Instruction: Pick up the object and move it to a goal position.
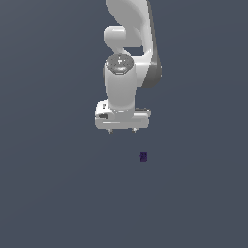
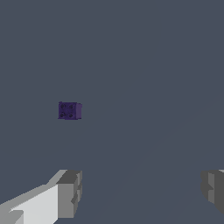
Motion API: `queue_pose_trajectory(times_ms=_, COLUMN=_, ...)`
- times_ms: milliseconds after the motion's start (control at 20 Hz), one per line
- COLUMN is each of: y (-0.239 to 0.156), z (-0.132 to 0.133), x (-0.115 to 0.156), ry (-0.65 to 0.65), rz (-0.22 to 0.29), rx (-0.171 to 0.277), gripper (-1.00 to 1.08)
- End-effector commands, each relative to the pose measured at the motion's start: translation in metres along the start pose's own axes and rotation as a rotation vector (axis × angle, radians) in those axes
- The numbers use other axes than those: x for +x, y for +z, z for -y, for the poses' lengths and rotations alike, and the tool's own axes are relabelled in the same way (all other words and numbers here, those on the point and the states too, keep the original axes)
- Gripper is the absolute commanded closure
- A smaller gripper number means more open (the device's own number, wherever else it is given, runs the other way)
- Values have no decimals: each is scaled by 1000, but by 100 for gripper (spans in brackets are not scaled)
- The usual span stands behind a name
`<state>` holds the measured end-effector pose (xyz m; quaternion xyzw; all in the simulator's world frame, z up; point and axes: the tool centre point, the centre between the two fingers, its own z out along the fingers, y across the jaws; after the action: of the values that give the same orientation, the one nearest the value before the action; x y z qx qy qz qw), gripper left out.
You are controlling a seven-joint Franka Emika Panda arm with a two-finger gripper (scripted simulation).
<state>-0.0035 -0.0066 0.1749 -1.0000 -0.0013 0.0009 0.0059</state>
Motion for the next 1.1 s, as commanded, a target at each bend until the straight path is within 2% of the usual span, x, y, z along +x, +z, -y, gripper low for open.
queue_pose_trajectory(times_ms=0, y=0, z=0, x=0, ry=0, rz=0, rx=0, gripper=-92)
queue_pose_trajectory(times_ms=450, y=17, z=17, x=-6, ry=-27, rz=41, rx=-12, gripper=-92)
queue_pose_trajectory(times_ms=750, y=18, z=18, x=-4, ry=-24, rz=39, rx=-11, gripper=-92)
queue_pose_trajectory(times_ms=1050, y=32, z=32, x=8, ry=-14, rz=32, rx=-13, gripper=-92)
